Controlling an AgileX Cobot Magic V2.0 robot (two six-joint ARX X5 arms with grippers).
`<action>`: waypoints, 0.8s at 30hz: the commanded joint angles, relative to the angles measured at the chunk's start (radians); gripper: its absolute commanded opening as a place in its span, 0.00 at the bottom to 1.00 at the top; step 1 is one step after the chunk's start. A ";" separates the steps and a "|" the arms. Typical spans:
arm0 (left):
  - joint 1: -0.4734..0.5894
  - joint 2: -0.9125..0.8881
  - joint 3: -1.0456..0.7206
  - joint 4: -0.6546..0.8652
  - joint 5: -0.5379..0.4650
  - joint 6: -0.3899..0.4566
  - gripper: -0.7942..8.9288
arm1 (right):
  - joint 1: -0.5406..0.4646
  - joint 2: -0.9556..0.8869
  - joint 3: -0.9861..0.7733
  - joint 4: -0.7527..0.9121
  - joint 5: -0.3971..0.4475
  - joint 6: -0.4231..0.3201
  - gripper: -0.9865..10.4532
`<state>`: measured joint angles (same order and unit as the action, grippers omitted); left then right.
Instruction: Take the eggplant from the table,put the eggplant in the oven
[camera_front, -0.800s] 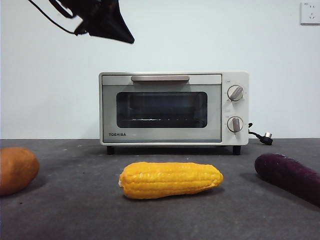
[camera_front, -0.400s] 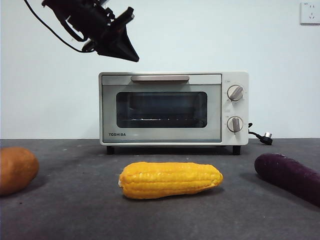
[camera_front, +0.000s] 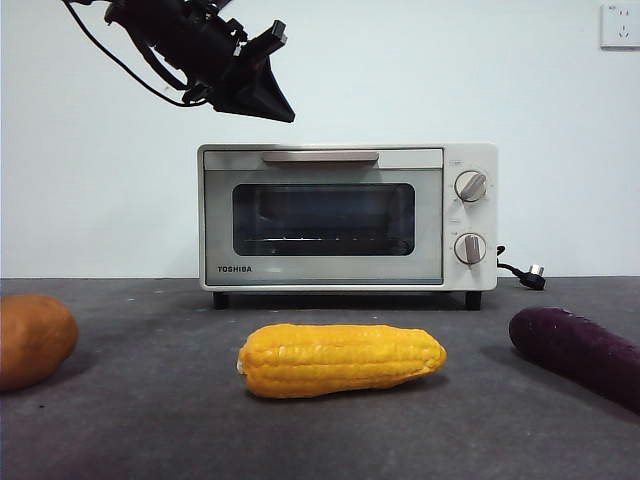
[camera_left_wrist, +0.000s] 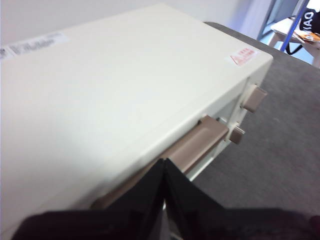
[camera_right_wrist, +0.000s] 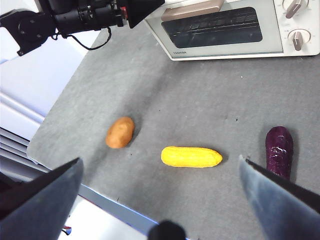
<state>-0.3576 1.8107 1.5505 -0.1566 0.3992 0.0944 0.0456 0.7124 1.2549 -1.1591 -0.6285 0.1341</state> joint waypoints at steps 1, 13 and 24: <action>-0.009 0.029 0.004 0.013 -0.014 0.022 0.08 | 0.001 -0.002 0.005 0.002 0.000 -0.007 0.56; -0.030 0.079 0.004 0.014 -0.034 0.040 0.08 | 0.001 -0.001 0.005 -0.011 0.000 -0.008 0.56; -0.034 0.108 0.004 -0.002 -0.034 0.048 0.08 | 0.001 -0.001 0.005 -0.027 0.000 -0.009 0.56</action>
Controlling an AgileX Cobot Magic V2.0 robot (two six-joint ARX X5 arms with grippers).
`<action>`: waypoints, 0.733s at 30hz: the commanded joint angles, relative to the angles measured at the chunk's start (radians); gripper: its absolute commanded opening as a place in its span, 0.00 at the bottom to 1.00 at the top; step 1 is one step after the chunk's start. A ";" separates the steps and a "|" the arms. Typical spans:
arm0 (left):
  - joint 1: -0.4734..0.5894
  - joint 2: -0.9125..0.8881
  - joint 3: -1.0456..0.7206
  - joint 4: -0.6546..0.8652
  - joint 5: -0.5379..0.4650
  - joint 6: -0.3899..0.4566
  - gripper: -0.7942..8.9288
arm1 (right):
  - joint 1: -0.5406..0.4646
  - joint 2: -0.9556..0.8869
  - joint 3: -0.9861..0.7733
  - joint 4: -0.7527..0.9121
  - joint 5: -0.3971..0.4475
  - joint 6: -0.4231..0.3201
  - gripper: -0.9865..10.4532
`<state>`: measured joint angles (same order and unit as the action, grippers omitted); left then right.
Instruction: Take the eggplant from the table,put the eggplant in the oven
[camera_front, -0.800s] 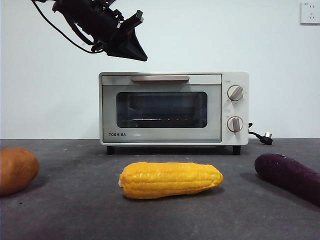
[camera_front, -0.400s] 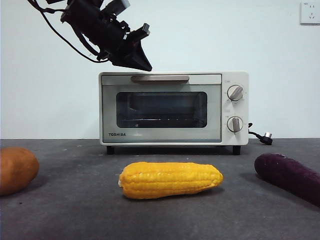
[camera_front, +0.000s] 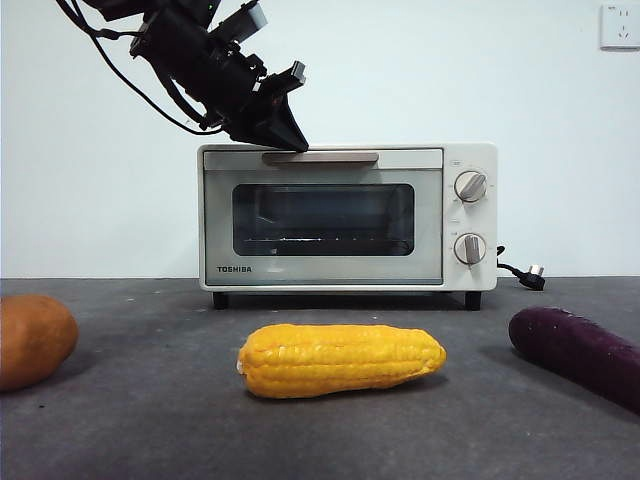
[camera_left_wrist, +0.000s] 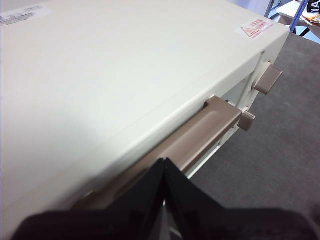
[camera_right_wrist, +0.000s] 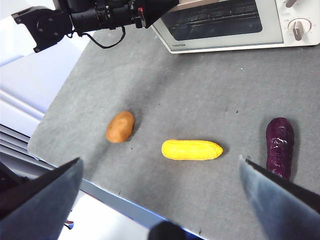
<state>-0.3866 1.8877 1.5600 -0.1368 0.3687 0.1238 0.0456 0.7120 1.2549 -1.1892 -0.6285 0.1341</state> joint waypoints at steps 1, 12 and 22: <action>-0.005 0.031 -0.006 -0.027 -0.003 0.019 0.08 | 0.001 -0.001 0.005 0.003 0.000 -0.010 0.56; -0.040 0.078 -0.006 -0.150 0.001 0.067 0.08 | 0.001 -0.001 0.005 0.004 0.001 -0.015 0.56; -0.129 0.082 -0.006 -0.181 0.005 0.067 0.08 | 0.001 0.000 0.005 0.007 0.008 -0.031 0.56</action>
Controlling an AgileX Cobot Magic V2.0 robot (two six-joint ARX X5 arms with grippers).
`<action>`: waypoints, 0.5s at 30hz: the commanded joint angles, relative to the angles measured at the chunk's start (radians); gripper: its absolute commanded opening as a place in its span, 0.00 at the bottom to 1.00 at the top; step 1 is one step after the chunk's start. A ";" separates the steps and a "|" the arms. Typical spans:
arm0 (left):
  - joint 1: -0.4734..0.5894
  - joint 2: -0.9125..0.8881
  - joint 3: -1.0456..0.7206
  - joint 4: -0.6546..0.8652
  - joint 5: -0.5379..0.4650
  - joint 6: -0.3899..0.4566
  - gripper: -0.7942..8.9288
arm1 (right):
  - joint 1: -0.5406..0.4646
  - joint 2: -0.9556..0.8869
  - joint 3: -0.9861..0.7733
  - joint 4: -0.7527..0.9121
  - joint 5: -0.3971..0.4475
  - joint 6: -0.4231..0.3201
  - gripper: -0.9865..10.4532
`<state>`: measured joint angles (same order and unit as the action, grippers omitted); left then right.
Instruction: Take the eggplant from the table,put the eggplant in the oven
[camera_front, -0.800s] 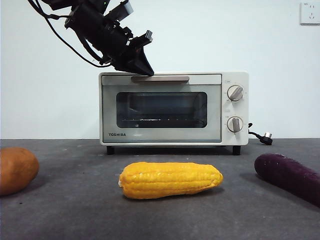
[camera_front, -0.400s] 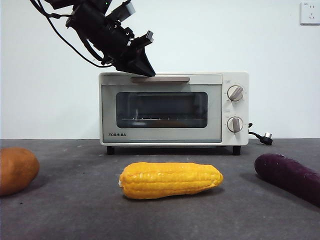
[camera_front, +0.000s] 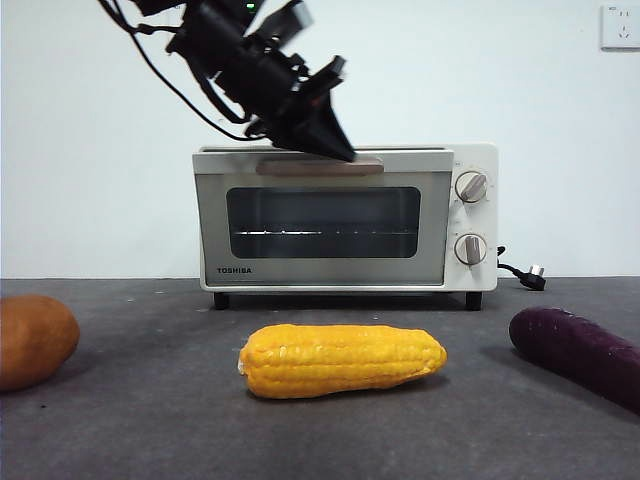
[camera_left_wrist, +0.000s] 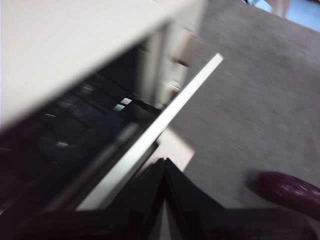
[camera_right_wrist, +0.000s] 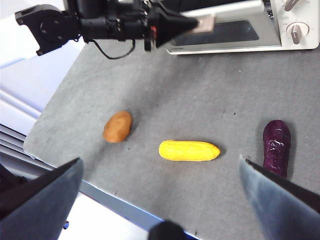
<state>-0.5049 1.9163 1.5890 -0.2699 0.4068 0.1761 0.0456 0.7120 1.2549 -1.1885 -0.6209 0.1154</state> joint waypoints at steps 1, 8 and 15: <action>-0.023 0.054 -0.035 -0.049 -0.033 0.014 0.08 | 0.001 0.000 0.005 0.007 0.001 -0.013 0.56; -0.100 0.054 -0.035 -0.061 -0.033 0.010 0.08 | 0.001 0.000 0.005 0.009 0.001 -0.015 0.56; -0.164 0.054 -0.035 -0.062 -0.033 0.008 0.08 | 0.001 0.000 0.005 0.010 0.001 -0.015 0.56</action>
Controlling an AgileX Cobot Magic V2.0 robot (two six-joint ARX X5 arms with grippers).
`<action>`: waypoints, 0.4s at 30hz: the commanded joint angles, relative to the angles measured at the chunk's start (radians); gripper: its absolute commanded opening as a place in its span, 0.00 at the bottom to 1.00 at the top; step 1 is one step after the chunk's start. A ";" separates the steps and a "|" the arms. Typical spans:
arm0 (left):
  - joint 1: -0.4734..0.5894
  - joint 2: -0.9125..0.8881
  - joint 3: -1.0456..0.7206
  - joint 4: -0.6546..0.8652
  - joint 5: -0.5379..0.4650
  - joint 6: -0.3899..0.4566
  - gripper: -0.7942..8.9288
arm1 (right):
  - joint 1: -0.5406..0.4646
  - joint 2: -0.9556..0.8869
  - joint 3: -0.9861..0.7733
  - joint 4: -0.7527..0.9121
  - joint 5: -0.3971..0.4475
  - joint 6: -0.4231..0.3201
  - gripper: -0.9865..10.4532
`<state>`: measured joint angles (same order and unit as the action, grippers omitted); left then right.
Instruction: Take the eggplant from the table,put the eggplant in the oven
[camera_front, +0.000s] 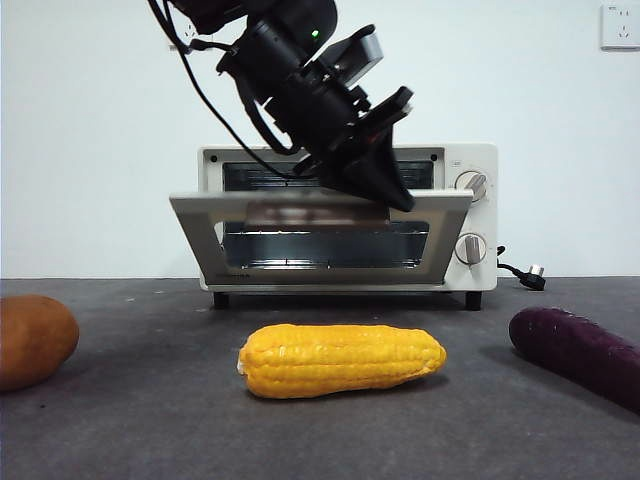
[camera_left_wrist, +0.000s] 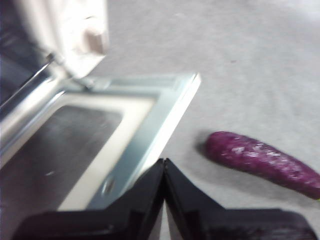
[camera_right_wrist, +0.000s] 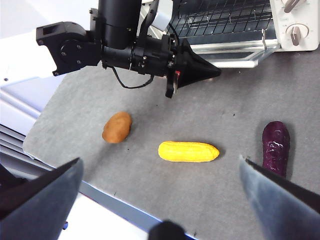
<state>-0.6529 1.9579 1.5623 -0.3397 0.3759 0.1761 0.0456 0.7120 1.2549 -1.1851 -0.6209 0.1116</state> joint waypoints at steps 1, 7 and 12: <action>-0.023 0.012 -0.008 0.007 -0.002 0.005 0.08 | 0.001 0.000 0.005 0.006 0.001 -0.011 0.56; -0.054 0.012 -0.008 0.009 -0.003 -0.002 0.08 | 0.001 0.000 0.005 0.005 0.012 -0.011 0.56; -0.060 0.011 -0.008 0.016 -0.003 -0.018 0.08 | 0.001 0.000 0.005 0.002 0.013 -0.011 0.56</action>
<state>-0.7097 1.9579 1.5623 -0.3344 0.3752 0.1711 0.0456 0.7120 1.2549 -1.1858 -0.6098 0.1112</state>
